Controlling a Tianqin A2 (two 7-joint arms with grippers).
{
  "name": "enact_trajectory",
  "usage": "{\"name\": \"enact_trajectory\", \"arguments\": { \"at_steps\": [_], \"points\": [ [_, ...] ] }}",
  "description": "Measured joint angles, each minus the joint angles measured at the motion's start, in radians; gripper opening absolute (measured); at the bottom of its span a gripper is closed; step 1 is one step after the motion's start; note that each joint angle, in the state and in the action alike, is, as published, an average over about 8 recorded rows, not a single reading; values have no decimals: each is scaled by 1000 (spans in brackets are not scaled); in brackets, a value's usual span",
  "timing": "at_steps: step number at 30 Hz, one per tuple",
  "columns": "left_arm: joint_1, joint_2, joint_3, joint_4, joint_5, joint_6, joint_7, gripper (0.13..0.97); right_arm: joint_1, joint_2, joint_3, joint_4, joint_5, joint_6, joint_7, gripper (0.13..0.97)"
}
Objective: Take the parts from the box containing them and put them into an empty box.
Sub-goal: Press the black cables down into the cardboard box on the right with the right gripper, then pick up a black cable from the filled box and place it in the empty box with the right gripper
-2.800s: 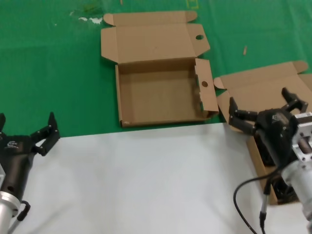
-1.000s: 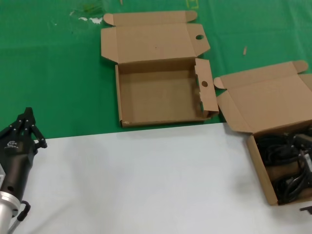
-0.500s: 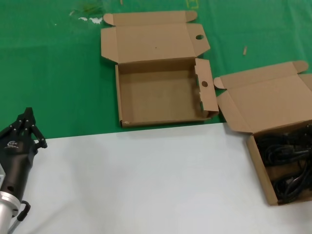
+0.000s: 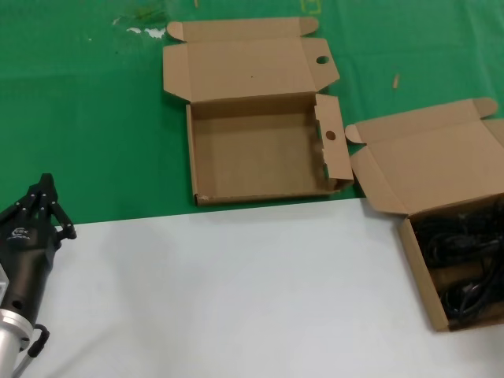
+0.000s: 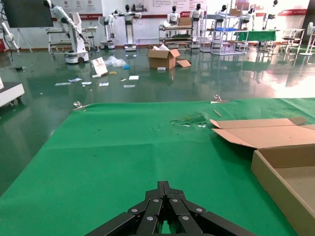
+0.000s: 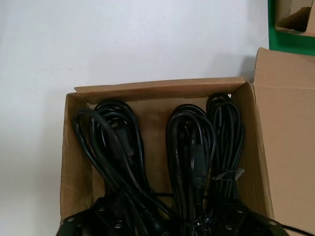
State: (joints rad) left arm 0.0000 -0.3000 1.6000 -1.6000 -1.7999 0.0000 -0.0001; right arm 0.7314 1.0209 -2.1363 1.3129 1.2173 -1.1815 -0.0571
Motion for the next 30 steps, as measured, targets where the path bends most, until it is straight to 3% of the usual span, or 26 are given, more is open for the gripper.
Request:
{"name": "enact_trajectory", "arguments": {
  "at_steps": [5,13,22,30],
  "points": [
    [0,0,0,0,0,0,0,140,-8,2,22,1,-1,-22,-5,623],
    [0,0,0,0,0,0,0,140,-30,9,53,19,3,-50,3,410],
    [0,0,0,0,0,0,0,140,-35,3,75,10,-1,-58,-15,253],
    [0,0,0,0,0,0,0,140,-8,-1,88,34,-12,-90,5,201]
  ]
}}
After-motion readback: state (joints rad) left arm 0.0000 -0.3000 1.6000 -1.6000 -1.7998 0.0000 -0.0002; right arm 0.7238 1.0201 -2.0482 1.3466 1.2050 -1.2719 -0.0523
